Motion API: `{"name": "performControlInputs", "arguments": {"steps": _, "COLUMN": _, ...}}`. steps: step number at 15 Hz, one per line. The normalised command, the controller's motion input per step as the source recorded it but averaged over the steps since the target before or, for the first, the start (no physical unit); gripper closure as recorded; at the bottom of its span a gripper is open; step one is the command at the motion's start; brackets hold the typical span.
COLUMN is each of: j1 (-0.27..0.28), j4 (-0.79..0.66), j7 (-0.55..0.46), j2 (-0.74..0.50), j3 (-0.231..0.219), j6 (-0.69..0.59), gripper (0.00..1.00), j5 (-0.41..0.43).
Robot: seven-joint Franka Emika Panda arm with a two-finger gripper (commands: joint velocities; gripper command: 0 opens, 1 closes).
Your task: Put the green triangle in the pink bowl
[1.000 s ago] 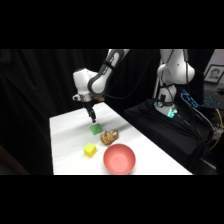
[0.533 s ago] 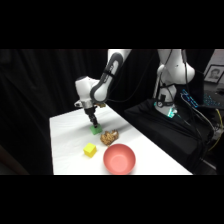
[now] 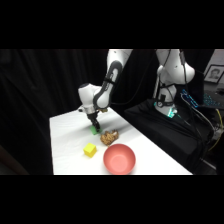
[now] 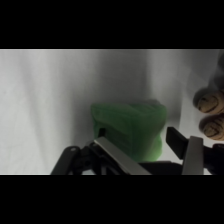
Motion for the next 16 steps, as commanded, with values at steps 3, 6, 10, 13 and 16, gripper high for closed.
{"name": "performControlInputs", "arguments": {"steps": 3, "j1": -0.053, "j4": -0.12, "j7": 0.02, "j2": -0.06, "j3": 0.051, "j6": 0.23, "gripper": 0.52, "j5": 0.008}}
{"name": "performControlInputs", "arguments": {"steps": 6, "j1": -0.03, "j4": -0.17, "j7": 0.03, "j2": -0.1, "j3": 0.011, "j6": 0.21, "gripper": 0.74, "j5": -0.03}}
{"name": "performControlInputs", "arguments": {"steps": 10, "j1": 0.002, "j4": -0.21, "j7": 0.06, "j2": -0.15, "j3": -0.023, "j6": 0.18, "gripper": 0.96, "j5": -0.083}}
{"name": "performControlInputs", "arguments": {"steps": 13, "j1": 0.041, "j4": -0.25, "j7": 0.09, "j2": -0.24, "j3": -0.053, "j6": 0.09, "gripper": 0.95, "j5": -0.129}}
{"name": "performControlInputs", "arguments": {"steps": 16, "j1": 0.101, "j4": -0.26, "j7": 0.14, "j2": -0.35, "j3": -0.106, "j6": -0.03, "gripper": 0.95, "j5": -0.185}}
